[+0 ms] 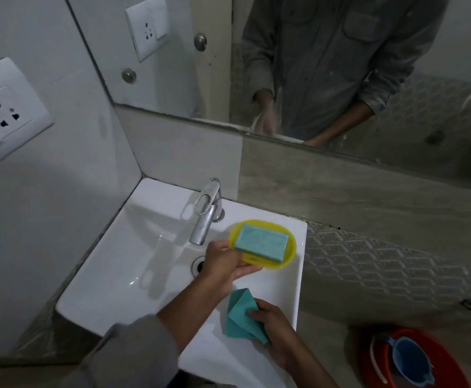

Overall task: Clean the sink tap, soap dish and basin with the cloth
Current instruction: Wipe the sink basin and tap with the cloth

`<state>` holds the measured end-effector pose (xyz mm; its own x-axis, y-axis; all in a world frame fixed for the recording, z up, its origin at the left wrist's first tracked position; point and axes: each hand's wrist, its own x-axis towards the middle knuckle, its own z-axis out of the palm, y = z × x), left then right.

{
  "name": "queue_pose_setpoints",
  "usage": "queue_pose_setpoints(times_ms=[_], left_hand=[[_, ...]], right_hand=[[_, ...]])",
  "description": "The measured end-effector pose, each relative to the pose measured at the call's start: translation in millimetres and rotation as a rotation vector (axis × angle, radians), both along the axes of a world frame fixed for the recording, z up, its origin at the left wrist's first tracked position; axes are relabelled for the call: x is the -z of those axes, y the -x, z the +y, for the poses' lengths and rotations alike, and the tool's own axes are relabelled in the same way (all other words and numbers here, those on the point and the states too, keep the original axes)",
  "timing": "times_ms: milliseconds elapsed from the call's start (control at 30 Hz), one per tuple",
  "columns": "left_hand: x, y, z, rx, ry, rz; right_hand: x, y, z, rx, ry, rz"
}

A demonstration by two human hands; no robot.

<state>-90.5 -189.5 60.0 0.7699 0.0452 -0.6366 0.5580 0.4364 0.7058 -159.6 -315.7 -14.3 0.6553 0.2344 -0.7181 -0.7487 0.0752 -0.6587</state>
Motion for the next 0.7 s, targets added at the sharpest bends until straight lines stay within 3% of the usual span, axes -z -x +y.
queue_pose_setpoints(times_ms=[233, 533, 633, 700], left_hand=[[24, -72, -54, -0.164, -0.137, 0.008], [8, -32, -18, -0.048, -0.085, -0.088], [6, 22, 8, 0.268, -0.501, -0.238], [16, 64, 20, 0.272, -0.756, -0.367]], right_hand=[[-14, 1, -14, 0.009, -0.067, -0.066], [-17, -10, -14, 0.228, -0.470, 0.114], [-12, -12, -13, 0.218, -0.494, 0.088], [-12, -14, -9, 0.191, -0.540, 0.068]])
